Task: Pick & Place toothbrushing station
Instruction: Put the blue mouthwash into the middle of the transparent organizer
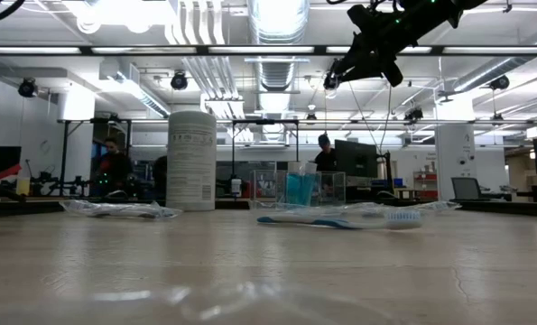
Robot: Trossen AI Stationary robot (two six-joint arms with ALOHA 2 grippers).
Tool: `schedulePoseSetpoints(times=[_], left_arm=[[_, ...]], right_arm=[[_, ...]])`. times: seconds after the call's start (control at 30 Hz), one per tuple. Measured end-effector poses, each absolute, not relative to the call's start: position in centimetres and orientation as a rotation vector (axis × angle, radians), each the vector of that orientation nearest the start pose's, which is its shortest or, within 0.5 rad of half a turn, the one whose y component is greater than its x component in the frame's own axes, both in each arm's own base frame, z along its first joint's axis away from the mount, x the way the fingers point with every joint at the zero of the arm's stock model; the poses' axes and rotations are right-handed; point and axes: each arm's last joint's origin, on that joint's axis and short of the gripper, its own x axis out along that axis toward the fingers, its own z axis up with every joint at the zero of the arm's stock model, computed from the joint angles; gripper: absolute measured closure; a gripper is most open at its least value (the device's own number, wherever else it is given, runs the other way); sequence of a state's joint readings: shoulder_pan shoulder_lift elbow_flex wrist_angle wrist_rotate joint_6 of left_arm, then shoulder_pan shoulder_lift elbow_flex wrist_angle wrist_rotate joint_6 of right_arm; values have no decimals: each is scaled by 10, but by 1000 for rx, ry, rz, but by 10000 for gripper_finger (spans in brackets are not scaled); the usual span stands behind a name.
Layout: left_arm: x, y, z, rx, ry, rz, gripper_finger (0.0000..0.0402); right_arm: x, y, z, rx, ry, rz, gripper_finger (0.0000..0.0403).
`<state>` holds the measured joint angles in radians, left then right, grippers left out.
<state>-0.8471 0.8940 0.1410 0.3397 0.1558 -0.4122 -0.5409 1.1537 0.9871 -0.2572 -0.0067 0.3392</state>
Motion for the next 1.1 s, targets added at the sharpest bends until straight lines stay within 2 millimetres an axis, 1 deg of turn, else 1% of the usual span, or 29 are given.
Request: schedulePoseSetpoints(times=[0.27,0.63,0.83,1.0,1.1], left_arm=[[104,-125,147,-240,606,-881,236],[104,-125,147,-161,571,-908,240],[103,-123,142,-109,603,-911,267],[102,-123,141,-108,621,-906,301],[102,-123,141,-111,621,-905,311]], right_arm=[[217,-130,324,442,321,-593,275],[217,-130,324,442,321,-593,275],[217,-130,324,442,321,-593,275],[217,-130,324,443,321,-593,275],[217,-130,324,442,321,-593,275]])
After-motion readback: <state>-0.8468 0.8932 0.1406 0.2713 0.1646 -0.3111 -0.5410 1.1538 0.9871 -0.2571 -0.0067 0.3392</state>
